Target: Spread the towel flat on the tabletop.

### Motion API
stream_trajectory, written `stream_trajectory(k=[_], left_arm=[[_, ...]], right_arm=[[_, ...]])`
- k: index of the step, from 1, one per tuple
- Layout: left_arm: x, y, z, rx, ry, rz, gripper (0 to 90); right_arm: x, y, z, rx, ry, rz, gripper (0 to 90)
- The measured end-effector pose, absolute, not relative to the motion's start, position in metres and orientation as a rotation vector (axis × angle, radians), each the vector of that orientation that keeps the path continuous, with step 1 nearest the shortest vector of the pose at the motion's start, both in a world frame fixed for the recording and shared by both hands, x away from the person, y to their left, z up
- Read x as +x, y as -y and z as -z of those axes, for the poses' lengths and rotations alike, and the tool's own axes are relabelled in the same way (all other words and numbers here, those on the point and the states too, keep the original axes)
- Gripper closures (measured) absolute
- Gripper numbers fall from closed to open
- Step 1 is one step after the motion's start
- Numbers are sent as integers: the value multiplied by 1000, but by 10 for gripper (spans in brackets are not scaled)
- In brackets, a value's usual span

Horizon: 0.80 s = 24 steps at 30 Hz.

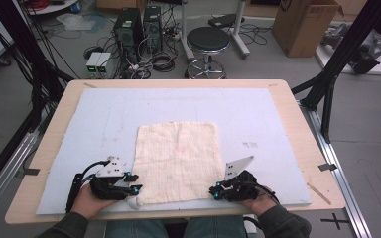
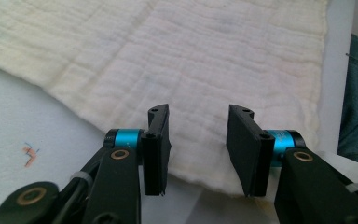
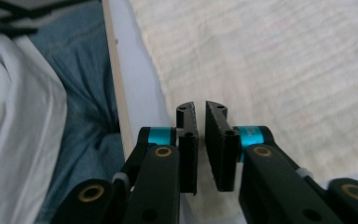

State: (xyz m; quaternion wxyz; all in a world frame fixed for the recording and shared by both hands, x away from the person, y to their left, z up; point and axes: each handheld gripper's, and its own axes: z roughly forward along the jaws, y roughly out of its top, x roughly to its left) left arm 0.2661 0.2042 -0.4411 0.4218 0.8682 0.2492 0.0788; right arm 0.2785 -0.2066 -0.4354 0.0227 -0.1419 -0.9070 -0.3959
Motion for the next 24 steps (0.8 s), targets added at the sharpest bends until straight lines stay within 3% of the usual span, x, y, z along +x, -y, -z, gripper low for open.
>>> stream_trajectory(k=[24], left_arm=[[273, -218, 417, 1986, -704, -299, 470]], right_arm=[[315, 217, 411, -770, 2733, 1485, 397]])
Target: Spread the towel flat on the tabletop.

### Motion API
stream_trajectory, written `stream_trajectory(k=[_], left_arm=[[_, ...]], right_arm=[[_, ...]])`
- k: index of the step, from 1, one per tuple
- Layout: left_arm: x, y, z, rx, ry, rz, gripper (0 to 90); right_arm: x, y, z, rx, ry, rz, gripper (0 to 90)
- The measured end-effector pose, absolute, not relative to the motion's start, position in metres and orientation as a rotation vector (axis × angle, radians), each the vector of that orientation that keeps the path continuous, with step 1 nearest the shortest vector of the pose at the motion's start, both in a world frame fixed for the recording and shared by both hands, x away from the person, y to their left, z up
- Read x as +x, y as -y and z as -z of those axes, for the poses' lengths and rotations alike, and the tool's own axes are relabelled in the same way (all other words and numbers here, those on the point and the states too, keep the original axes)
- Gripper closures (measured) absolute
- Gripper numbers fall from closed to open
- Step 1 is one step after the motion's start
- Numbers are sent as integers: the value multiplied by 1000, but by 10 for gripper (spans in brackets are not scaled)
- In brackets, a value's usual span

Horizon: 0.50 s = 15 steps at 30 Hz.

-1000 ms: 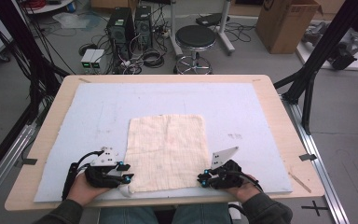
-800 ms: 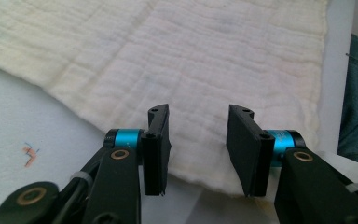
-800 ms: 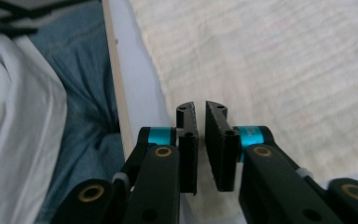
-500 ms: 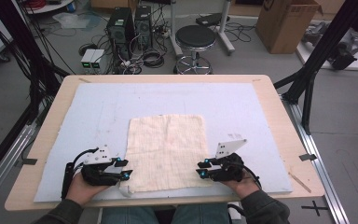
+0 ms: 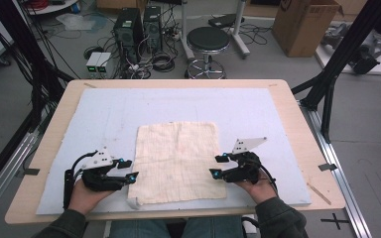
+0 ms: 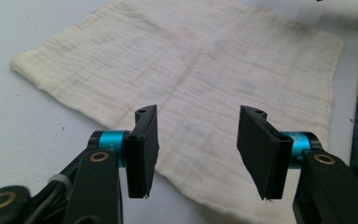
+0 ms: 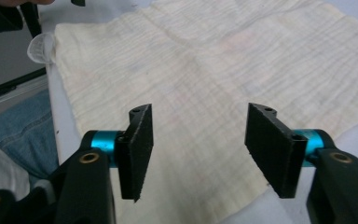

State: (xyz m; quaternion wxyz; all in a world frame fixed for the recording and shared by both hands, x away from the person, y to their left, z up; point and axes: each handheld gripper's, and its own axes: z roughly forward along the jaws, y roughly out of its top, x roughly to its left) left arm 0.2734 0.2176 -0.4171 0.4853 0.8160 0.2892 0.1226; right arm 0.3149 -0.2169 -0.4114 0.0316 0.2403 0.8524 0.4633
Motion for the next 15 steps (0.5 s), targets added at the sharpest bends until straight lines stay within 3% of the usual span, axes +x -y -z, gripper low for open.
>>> stream_trajectory(k=[7, 15], left_arm=[[277, -216, 413, 1973, -716, -310, 407], [282, -213, 411, 1957, -736, -334, 394]], right_arm=[[323, 218, 401, 778, -2584, -1438, 327], [336, 219, 397, 814, -2546, -1454, 319]])
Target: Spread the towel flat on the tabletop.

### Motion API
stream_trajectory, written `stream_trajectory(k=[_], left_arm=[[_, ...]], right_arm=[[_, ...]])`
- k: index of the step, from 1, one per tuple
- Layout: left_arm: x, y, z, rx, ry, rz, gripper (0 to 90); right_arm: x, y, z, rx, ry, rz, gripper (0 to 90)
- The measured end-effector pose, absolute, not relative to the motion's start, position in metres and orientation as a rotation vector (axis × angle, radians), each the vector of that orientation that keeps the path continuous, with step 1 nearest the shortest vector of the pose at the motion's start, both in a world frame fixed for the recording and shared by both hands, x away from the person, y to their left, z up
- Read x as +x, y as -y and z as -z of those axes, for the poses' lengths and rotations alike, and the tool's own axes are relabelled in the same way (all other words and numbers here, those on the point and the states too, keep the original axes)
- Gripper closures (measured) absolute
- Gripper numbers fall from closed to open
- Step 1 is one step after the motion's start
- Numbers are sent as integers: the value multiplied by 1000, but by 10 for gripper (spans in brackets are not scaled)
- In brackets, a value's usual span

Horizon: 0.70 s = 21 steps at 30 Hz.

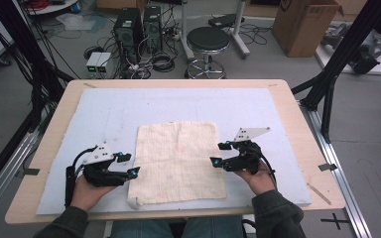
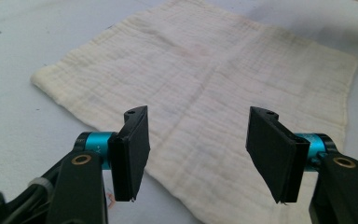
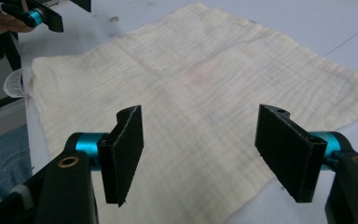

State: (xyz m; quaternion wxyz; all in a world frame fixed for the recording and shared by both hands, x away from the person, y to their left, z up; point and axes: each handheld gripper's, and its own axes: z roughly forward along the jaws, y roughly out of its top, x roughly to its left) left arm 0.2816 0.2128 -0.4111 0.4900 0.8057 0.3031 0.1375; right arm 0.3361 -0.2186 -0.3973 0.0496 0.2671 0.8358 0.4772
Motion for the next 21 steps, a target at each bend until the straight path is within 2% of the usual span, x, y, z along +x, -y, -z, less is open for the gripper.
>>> stream_trajectory(k=[21], left_arm=[[282, -207, 409, 1985, -721, -354, 374]], right_arm=[[340, 211, 404, 819, -2563, -1386, 284]])
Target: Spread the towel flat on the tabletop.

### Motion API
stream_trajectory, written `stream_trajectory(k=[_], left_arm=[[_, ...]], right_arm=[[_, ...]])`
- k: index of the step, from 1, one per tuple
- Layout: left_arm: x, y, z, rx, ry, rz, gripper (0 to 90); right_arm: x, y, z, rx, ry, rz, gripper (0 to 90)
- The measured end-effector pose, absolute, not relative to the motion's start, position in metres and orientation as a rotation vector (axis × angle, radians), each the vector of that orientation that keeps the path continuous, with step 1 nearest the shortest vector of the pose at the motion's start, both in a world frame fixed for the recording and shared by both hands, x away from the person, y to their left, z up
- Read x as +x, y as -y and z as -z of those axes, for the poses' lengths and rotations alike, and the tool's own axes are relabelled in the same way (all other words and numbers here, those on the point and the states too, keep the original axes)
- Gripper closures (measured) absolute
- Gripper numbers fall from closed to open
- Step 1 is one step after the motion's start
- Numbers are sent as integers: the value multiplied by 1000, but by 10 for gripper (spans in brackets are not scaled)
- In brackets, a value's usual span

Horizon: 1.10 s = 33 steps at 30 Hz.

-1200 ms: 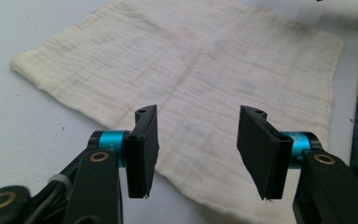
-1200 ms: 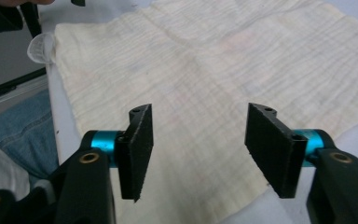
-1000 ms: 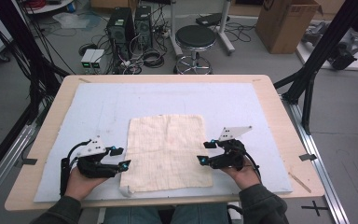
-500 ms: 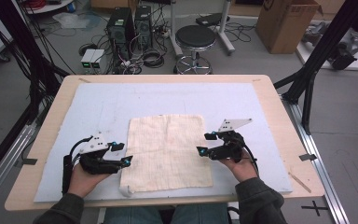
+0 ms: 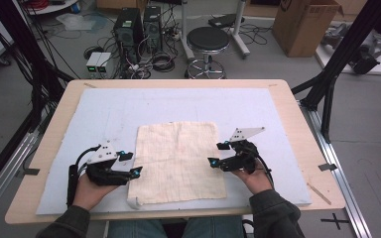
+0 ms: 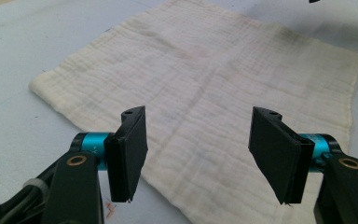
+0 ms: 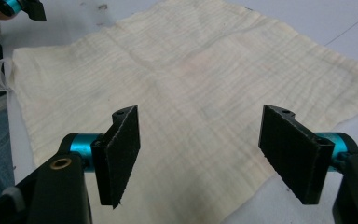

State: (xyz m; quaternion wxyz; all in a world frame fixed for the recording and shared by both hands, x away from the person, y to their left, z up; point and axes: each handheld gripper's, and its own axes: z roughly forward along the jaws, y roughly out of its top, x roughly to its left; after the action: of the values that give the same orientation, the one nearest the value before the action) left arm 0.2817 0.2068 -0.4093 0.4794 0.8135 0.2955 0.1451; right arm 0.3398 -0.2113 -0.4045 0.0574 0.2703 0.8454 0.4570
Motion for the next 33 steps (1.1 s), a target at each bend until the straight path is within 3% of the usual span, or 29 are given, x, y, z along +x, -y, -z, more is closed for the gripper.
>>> stream_trajectory(k=[11, 33], left_arm=[[288, -212, 407, 1969, -751, -336, 375], [324, -200, 380, 1918, -795, -349, 378]], right_arm=[[346, 210, 407, 829, -2572, -1376, 284], [385, 200, 380, 791, -2560, -1346, 284]])
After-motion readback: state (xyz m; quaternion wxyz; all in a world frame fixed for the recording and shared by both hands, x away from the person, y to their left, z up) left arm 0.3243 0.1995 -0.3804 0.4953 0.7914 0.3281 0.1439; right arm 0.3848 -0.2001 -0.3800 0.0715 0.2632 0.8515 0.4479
